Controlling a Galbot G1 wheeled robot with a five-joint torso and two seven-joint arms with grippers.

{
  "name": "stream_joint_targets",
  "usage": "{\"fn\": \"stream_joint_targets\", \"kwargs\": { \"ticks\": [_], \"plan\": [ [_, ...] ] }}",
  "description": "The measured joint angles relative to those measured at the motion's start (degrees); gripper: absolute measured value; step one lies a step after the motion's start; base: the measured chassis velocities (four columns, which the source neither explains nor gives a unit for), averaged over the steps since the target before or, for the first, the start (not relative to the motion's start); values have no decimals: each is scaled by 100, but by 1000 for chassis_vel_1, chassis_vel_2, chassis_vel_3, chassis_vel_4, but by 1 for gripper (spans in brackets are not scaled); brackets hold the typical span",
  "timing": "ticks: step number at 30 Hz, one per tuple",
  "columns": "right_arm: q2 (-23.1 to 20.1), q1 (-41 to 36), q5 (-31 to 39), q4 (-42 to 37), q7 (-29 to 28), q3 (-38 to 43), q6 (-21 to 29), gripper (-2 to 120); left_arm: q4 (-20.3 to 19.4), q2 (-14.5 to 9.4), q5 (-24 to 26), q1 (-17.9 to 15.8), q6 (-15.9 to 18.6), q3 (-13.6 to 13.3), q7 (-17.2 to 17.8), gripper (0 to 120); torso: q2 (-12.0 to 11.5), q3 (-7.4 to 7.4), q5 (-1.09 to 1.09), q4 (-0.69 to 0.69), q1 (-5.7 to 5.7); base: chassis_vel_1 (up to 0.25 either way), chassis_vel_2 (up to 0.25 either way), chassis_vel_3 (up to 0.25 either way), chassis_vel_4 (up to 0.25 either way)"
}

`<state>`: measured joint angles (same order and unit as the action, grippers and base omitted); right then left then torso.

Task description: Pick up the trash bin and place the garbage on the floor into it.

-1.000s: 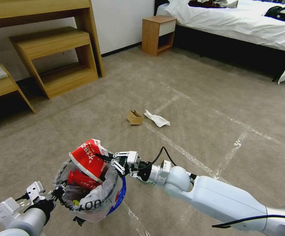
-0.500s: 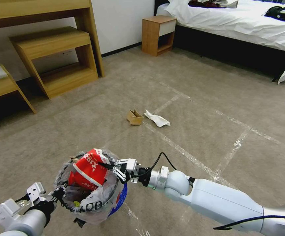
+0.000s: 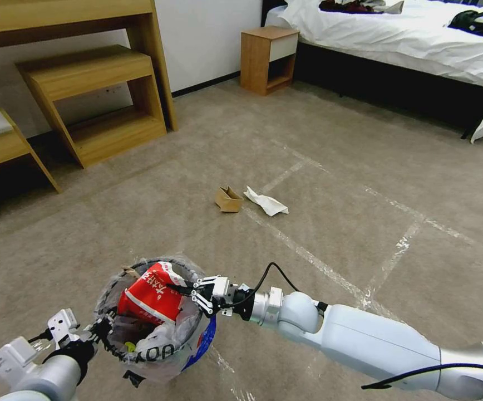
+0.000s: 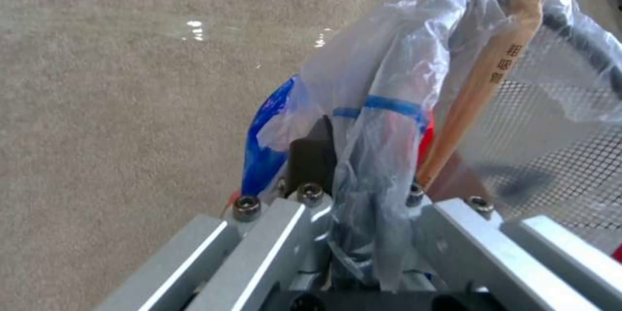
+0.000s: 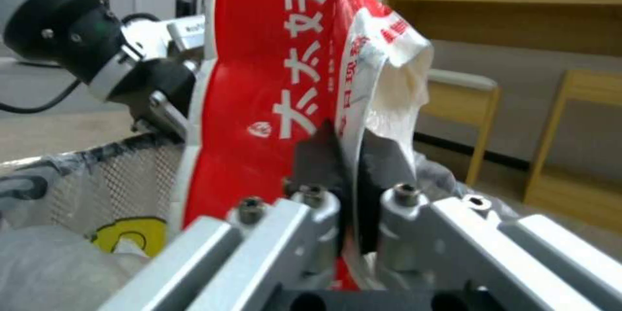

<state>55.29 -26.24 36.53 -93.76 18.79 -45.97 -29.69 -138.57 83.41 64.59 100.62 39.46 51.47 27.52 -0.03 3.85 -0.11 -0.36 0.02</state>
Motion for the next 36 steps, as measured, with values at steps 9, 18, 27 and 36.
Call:
{"fn": "stream_joint_targets", "kwargs": {
  "ticks": [9,18,27,36],
  "plan": [
    [62,325,77,-90,343,45,72,42,14,34,-59,4,0,-43,0,0,0,0,0,0,0,0,0,0,0],
    [89,430,100,-86,356,-33,74,71,10,64,-78,27,0,-66,0,0,0,0,0,0,0,0,0,0,0],
    [97,507,106,-85,334,-58,45,99,-6,80,-98,30,0,-85,0,0,0,0,0,0,0,0,0,0,0],
    [92,485,426,-472,-222,1223,155,100,-98,78,-28,141,5,9,5,0,0,0,0,0,0,0,0,0,0]
  ]
}}
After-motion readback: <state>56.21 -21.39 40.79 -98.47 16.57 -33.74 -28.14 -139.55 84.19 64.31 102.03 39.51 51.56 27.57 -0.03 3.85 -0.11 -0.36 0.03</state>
